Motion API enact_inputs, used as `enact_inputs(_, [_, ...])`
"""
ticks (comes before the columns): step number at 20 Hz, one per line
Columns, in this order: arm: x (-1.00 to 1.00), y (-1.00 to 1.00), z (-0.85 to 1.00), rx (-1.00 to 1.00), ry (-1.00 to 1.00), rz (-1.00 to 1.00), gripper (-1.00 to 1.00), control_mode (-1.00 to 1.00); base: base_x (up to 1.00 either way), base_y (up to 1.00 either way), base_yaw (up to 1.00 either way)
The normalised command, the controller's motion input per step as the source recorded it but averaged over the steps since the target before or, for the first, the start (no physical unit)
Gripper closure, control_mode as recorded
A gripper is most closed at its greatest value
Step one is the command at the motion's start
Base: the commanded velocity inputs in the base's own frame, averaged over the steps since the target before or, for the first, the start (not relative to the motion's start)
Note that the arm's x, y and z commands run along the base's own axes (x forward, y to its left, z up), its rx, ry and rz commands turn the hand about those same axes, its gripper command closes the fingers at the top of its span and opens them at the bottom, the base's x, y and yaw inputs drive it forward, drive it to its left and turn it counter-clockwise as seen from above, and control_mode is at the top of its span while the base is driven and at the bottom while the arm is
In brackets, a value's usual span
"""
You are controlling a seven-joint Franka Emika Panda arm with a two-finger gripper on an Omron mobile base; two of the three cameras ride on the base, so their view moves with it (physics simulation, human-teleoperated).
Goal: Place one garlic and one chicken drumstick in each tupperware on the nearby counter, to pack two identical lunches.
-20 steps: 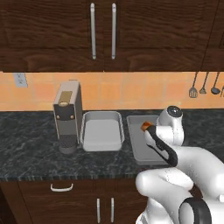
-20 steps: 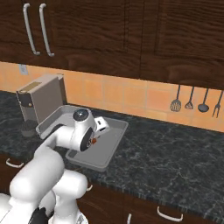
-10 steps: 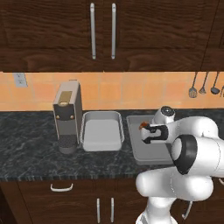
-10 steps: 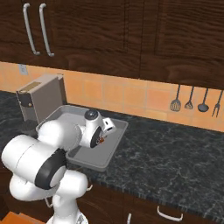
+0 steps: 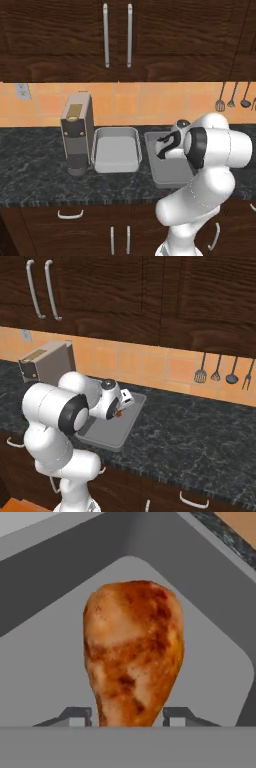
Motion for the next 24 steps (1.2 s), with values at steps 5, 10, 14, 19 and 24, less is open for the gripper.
enact_inputs(5, [-0.34,0.00,0.30,0.00,-0.07,0.00,-1.00,-1.00,0.00,0.00,0.00])
enact_inputs(10, [-1.00,0.12,1.00,-0.01,-0.31,0.00,-1.00,-1.00,0.00,0.00,0.00])
enact_inputs(14, [-1.00,0.34,1.00,0.00,-0.32,-0.20,-1.00,-1.00,0.00,0.00,0.00])
enact_inputs(19, [-1.00,0.22,0.87,0.10,-0.18,-0.46,-1.00,-1.00,0.00,0.00,0.00])
enact_inputs(24, [-0.97,0.29,0.45,0.37,0.00,-0.32,-1.00,-1.00,0.00,0.00,0.00])
